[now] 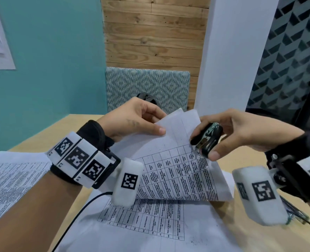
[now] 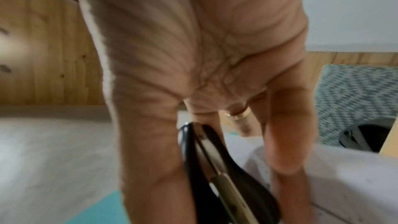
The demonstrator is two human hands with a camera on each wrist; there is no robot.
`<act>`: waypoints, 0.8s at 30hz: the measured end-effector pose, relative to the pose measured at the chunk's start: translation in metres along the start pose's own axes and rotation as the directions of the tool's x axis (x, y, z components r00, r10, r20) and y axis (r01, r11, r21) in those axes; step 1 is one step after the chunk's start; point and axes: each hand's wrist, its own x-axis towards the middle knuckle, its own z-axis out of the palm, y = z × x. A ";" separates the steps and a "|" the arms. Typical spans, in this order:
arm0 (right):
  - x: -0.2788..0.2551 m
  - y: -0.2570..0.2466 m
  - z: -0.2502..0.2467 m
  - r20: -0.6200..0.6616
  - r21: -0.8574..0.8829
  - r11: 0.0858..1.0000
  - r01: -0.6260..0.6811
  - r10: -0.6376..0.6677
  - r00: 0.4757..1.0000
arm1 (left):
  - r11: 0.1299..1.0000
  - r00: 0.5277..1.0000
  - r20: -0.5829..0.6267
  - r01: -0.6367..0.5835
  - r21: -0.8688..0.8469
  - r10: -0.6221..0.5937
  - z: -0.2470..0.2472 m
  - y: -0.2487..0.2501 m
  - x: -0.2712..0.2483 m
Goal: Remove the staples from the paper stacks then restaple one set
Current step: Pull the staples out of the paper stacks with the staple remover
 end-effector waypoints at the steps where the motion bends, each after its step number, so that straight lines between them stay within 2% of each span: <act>1: 0.001 -0.001 0.003 -0.001 -0.018 1.000 0.009 -0.009 1.000 | 1.000 1.000 0.019 -0.003 0.001 0.003 0.001 0.001 -0.001; 8: 0.004 -0.003 0.011 -0.005 -0.094 0.996 0.002 -0.002 1.000 | 0.998 0.991 0.115 -0.064 -0.023 0.066 0.001 0.007 -0.003; 12: 0.005 0.001 0.006 0.115 -0.009 1.000 -0.030 0.031 0.993 | 0.995 0.984 0.154 -0.087 -0.046 0.093 0.002 0.006 -0.003; 14: 0.005 0.001 0.006 0.134 0.023 0.999 -0.034 0.031 0.991 | 0.993 0.978 0.174 -0.109 -0.042 0.115 0.004 0.006 -0.002; 16: 0.006 0.002 0.003 0.092 0.016 1.000 -0.017 0.016 0.996 | 0.994 0.983 0.145 -0.113 0.000 0.112 0.002 0.007 -0.003; 20: 0.001 -0.001 -0.009 -0.104 0.032 0.998 0.055 -0.051 0.993 | 0.990 0.997 -0.015 -0.074 0.124 0.076 -0.038 0.005 -0.008; 22: -0.005 -0.004 -0.017 -0.190 0.074 0.992 0.097 -0.082 0.978 | 0.994 0.996 -0.077 -0.030 0.107 0.039 -0.061 -0.003 -0.010; 24: -0.008 -0.007 -0.022 -0.250 0.106 0.984 0.141 -0.111 0.962 | 0.998 0.997 -0.080 0.017 0.052 -0.012 -0.072 -0.017 -0.012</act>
